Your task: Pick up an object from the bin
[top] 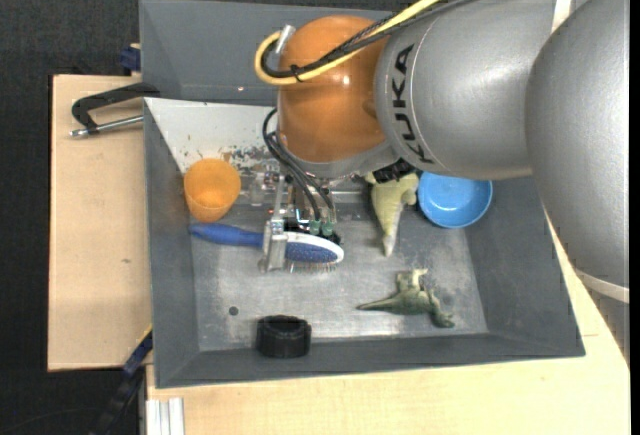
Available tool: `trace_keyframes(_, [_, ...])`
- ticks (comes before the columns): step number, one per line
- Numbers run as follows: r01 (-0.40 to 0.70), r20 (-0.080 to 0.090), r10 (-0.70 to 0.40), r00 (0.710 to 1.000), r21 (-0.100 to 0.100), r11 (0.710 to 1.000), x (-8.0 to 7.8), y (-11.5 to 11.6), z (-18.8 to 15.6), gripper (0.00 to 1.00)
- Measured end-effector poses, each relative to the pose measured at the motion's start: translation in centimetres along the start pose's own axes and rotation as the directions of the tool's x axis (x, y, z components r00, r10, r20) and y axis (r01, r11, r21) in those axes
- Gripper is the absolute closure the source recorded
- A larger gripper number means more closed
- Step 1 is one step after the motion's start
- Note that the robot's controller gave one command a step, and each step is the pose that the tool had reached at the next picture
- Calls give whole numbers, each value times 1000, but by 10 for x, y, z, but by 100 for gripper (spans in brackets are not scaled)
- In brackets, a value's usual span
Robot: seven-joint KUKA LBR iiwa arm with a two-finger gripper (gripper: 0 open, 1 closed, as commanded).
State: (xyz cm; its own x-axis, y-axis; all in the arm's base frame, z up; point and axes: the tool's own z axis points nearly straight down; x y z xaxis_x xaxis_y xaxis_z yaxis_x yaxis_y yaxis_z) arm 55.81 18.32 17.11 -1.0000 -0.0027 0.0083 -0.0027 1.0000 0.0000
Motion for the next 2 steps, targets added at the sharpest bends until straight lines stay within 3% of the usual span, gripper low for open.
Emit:
trace_keyframes(1, [-143, 2, 143, 990, 0, 990, -31, 10, 99, 0])
trace_keyframes(2, [-144, 7, 144, 990, -2, 990, -32, 9, 95, 100])
